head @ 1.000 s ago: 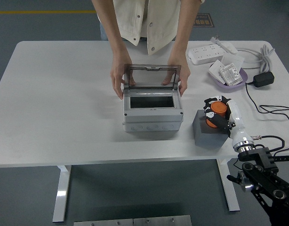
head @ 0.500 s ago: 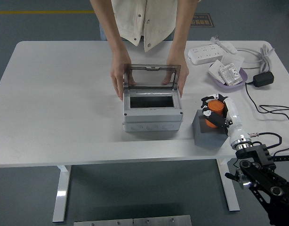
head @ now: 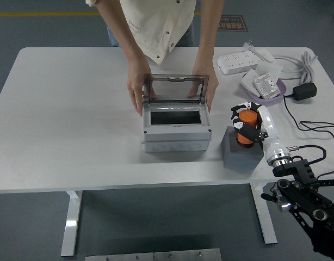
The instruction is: Fetch the battery,place it into the box,close the lid of the box
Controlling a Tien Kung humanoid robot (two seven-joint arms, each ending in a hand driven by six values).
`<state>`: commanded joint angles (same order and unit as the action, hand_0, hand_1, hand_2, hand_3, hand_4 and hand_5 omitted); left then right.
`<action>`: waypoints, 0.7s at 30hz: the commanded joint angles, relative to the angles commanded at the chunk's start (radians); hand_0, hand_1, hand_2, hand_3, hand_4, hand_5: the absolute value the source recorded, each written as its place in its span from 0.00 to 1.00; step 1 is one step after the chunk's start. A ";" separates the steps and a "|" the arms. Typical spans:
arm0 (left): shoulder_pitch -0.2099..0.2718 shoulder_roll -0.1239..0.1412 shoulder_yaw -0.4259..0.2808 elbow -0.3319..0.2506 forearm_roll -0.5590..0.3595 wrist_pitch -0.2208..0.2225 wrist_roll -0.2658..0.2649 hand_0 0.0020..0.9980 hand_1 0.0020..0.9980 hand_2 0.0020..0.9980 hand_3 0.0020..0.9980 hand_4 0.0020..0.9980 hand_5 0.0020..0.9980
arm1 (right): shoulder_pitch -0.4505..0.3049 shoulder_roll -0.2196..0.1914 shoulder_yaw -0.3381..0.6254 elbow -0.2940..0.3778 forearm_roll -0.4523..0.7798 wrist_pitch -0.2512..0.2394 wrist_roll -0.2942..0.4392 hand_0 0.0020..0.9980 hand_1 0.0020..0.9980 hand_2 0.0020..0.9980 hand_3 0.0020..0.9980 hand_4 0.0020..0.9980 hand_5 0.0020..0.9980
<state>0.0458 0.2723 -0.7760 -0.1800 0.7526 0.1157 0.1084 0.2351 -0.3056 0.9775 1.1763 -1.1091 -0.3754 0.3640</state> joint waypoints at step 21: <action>-0.005 0.004 -0.023 0.000 0.021 0.000 0.008 0.65 0.72 0.64 0.61 0.64 0.39 | 0.201 -0.080 -0.065 0.090 -0.416 0.105 -0.294 0.08 0.17 0.23 0.23 0.00 0.00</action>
<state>0.0408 0.2761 -0.7988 -0.1800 0.7733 0.1157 0.1165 0.4358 -0.3860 0.9125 1.2666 -1.5255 -0.2704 0.0702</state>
